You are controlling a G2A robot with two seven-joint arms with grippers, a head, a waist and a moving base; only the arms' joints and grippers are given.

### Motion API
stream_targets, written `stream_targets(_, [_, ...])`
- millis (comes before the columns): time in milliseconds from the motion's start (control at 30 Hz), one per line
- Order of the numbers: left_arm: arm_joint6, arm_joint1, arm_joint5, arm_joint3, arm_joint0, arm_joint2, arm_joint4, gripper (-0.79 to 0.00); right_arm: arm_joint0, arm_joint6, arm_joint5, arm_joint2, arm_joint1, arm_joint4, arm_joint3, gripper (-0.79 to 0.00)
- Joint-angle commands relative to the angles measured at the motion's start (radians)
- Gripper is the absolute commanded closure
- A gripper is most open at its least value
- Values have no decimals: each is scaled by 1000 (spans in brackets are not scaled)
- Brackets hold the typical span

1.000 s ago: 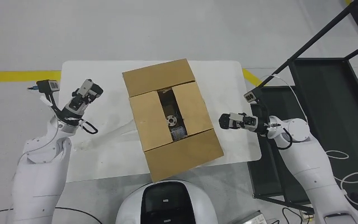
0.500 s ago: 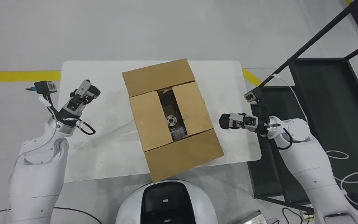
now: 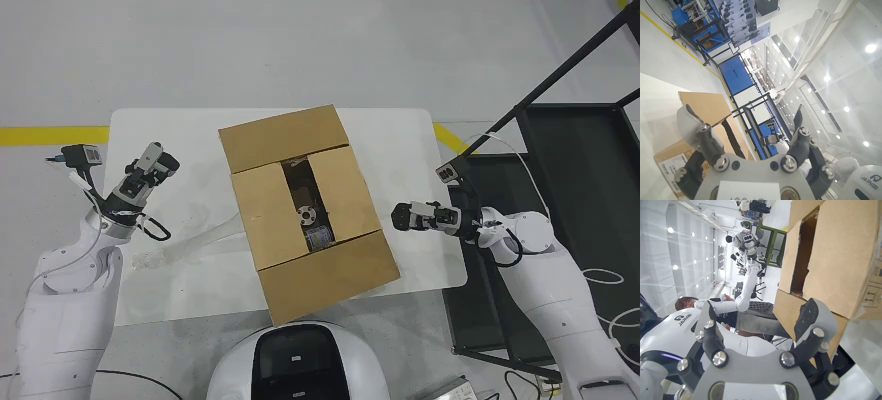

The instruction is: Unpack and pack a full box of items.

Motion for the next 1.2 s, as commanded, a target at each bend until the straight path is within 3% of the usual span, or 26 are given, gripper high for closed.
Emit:
stream_targets(0, [0,0,0,0,0,0,0,-785,0,0,0,0,0,0,0,-785])
stream_targets(467, [0,0,0,0,0,0,0,-785,26,-39,28,-19,-4,-52,-57,-785])
stream_targets(900, [0,0,0,0,0,0,0,-785,185,-60,144,-210,-37,-184,-70,-785])
stream_targets(1167, [0,0,0,0,0,0,0,-785,205,-63,141,-223,-41,-195,-38,-785])
